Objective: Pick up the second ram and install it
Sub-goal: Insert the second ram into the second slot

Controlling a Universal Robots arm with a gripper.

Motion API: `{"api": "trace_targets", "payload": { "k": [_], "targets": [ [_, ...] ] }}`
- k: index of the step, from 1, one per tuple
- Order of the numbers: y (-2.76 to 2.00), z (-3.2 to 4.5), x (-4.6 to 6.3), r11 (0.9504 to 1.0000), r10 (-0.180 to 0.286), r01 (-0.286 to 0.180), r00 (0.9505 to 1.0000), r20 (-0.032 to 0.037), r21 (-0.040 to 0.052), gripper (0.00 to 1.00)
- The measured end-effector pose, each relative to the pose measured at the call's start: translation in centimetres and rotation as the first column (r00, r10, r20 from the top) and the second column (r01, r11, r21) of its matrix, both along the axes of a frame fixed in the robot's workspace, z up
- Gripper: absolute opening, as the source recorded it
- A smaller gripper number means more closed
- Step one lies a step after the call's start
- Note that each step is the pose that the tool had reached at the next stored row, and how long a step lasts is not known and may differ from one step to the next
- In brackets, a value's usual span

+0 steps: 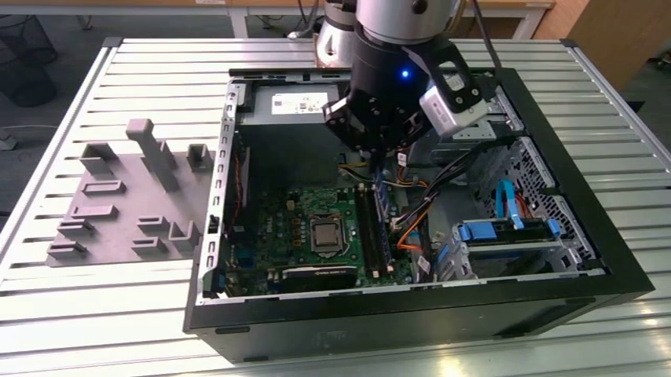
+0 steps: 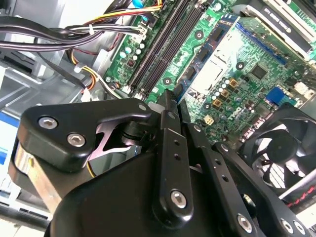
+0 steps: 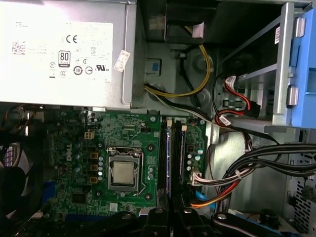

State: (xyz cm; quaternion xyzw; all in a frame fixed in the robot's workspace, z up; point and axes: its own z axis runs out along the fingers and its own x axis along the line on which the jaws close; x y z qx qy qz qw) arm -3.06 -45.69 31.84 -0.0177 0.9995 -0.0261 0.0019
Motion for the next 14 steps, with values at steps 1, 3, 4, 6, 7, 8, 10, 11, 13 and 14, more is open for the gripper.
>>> {"api": "trace_targets", "payload": {
  "k": [1, 3, 4, 6, 7, 8, 10, 11, 13, 14],
  "targets": [
    [0.0, -0.17, 0.0, 1.0, -0.002, 0.002, 1.0, 0.0, -0.0001, 0.14],
    [0.0, -0.54, 0.0, 1.0, -0.003, 0.003, 1.0, -0.0001, -0.0002, 0.14],
    [0.0, -0.73, 0.0, 1.0, -0.004, 0.004, 1.0, -0.0001, -0.0001, 0.14],
    [0.0, -1.09, 0.0, 1.0, -0.006, 0.006, 1.0, 0.0, -0.0001, 0.14],
    [0.0, -1.27, 0.0, 1.0, -0.006, 0.006, 1.0, 0.0, 0.0, 0.14],
    [0.0, -1.55, 0.0, 1.0, -0.008, 0.008, 1.0, 0.0, -0.0002, 0.14],
    [0.0, -1.8, 0.0, 1.0, -0.009, 0.009, 1.0, 0.0, -0.0002, 0.14],
    [0.0, -1.95, 0.0, 1.0, -0.01, 0.01, 1.0, 0.0, -0.0001, 0.14],
    [-0.01, -2.29, 0.0, 0.9999, -0.012, 0.012, 0.9999, 0.0, -0.0001, 0.14],
    [-0.01, -2.47, 0.0, 0.9999, -0.014, 0.014, 0.9999, 0.0, -0.0001, 0.14]
  ]
}}
